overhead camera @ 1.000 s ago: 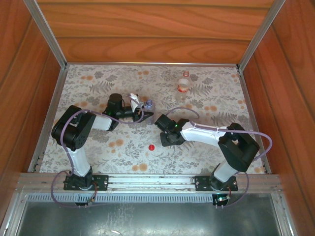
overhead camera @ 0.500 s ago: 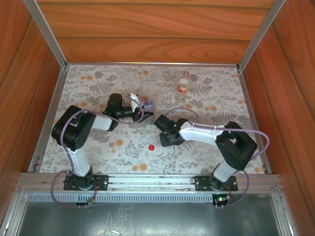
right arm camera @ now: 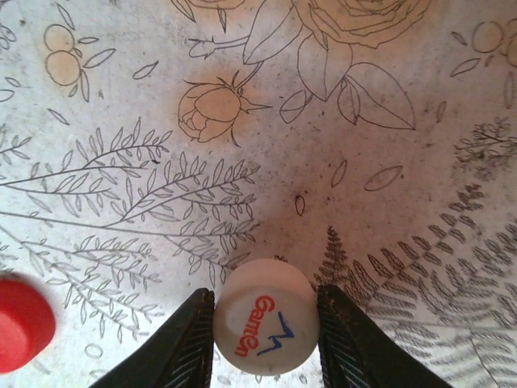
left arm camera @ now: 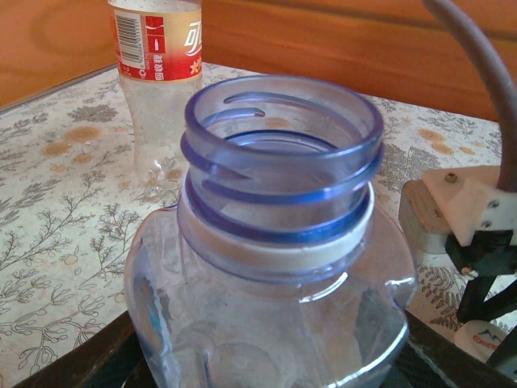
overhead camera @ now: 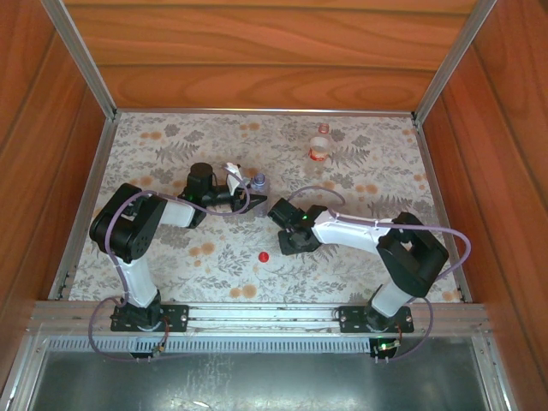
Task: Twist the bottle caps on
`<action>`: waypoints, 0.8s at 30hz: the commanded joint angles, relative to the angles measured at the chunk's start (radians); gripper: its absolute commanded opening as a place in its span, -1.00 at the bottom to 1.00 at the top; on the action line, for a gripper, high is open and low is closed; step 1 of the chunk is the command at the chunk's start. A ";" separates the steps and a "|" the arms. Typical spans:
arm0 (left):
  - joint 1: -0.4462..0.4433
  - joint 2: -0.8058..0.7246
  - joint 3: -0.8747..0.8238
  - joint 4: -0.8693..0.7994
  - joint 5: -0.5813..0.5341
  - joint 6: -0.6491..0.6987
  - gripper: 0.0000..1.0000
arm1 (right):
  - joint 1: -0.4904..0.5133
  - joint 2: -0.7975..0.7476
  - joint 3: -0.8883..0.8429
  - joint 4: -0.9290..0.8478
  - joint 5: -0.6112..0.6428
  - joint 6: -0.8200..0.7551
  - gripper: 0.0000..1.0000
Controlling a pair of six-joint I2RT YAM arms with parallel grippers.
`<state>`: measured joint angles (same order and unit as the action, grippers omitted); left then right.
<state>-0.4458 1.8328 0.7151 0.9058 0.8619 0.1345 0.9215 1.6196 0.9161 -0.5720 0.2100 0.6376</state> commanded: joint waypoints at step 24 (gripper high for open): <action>-0.012 0.029 0.047 -0.020 0.122 0.038 0.20 | -0.129 0.112 0.879 -0.691 -0.147 -0.284 -0.27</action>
<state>-0.4488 1.8362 0.7395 0.8963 0.9279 0.1452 0.8028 1.6466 1.6688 -1.1118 0.1020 0.4339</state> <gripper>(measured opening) 0.603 0.366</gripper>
